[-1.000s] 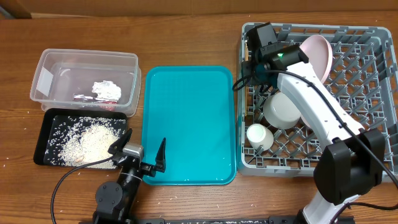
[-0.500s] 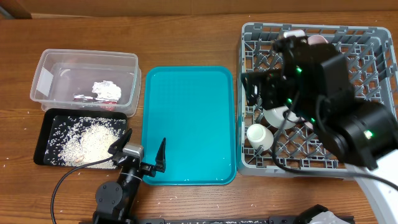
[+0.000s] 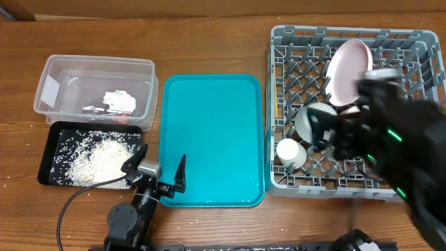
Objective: Sort waste into correct bins and load items into the dishwasher
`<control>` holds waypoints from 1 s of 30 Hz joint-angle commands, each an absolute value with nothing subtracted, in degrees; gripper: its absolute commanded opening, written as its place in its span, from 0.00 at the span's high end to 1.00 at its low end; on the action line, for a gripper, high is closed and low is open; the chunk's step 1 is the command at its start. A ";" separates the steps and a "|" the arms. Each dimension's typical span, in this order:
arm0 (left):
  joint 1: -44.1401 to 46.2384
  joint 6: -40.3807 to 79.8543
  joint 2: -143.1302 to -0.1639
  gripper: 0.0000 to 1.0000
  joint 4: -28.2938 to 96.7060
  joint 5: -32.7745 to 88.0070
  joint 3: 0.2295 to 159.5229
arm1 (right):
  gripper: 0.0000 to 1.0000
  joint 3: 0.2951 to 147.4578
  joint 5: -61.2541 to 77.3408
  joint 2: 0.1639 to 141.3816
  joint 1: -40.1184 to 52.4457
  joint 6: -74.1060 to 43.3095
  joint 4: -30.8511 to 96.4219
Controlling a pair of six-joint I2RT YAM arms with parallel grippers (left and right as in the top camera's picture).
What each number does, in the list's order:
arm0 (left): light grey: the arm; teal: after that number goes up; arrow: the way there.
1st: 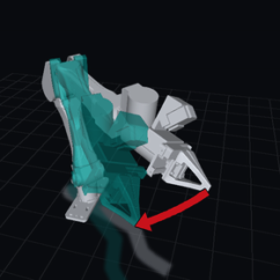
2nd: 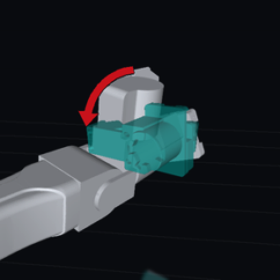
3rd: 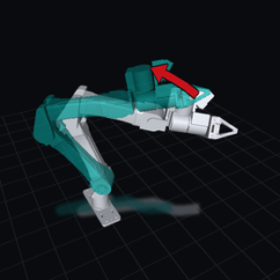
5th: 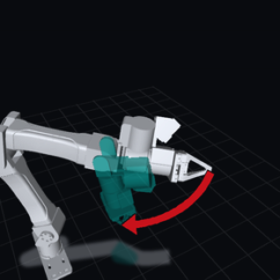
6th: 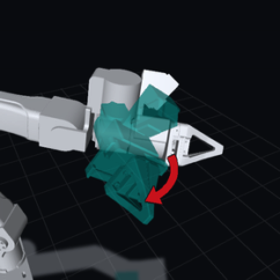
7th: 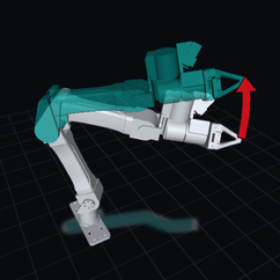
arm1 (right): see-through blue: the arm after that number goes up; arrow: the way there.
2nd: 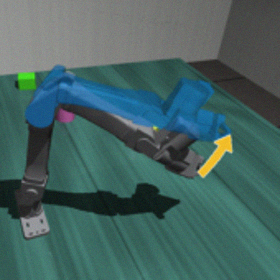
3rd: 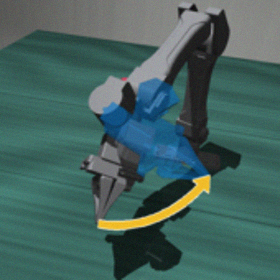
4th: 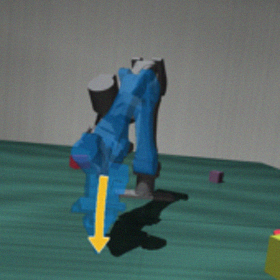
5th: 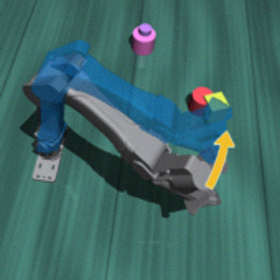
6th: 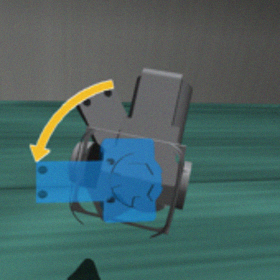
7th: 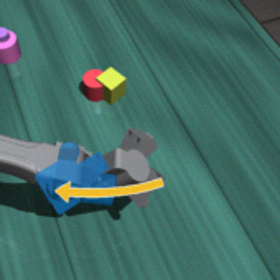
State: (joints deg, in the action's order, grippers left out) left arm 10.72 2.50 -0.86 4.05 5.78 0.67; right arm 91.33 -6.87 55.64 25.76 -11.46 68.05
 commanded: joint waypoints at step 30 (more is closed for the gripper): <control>10.15 1.26 -0.32 0.00 3.99 5.37 0.27 | 0.00 3.14 4.19 0.16 8.49 -10.46 9.30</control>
